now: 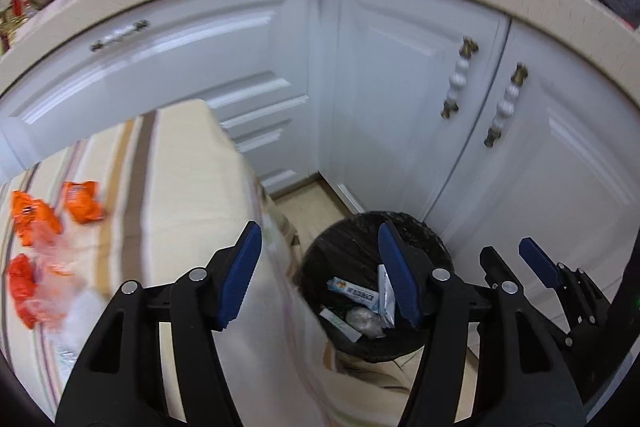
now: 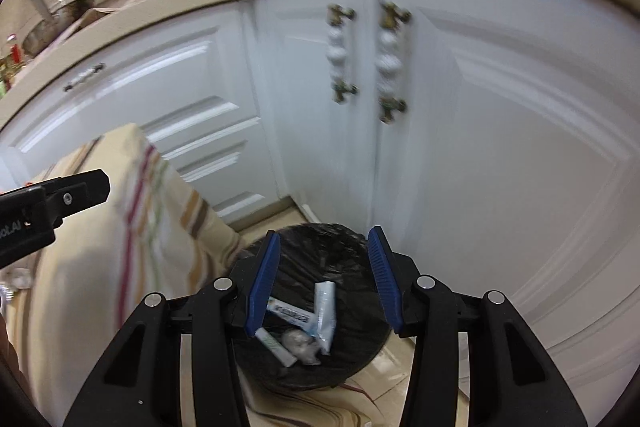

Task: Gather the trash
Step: 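Carry both items over the black bin and open both grippers, then return both tools over the table, then grasp the white tissue with the right gripper while the left gripper grasps the green-lettered tube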

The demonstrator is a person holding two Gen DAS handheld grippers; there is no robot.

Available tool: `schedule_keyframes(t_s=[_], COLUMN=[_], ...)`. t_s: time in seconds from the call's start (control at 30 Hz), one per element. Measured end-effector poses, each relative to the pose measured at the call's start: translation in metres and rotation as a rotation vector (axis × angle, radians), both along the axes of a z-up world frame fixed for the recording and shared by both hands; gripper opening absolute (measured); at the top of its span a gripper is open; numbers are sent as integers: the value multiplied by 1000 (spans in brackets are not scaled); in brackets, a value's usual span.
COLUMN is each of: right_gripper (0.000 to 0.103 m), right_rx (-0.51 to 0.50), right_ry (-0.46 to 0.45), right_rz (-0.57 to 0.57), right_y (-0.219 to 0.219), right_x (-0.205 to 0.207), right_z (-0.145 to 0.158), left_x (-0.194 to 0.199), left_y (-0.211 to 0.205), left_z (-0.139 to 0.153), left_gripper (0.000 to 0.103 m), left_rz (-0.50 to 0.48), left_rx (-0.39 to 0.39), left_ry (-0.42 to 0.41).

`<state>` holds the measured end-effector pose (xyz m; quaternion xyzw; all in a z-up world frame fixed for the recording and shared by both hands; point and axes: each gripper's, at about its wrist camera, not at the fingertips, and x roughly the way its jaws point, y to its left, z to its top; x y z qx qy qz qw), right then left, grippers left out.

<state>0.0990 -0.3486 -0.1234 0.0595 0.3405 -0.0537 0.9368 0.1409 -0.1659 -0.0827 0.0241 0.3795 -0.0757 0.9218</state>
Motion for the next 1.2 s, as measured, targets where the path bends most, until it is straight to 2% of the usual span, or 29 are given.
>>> schedule_keyframes(t_s=[0.2,0.4,0.73,0.97,1.2], right_gripper=[46,46,46,48,49], right_rx=[9,32,40,47,20], right_ry=[-41,-54,-26,13,54], right_rz=[114,250,438,500,512], right_y=[48,107,197,235,256], right_x=[-16,-23,-28,-24,-19], right_z=[29,44,48,43,36], left_x=[-29,-59,-103,-123,-129], left_y=[65,141,261,308,329], left_z=[24,38,32,22,16], left_gripper=[60,60,60,60,60], left_rz=[97,237,489,575,610], left_rx=[-7,34,68,55,54], left_ry=[-31,-58,-25,-2,-6])
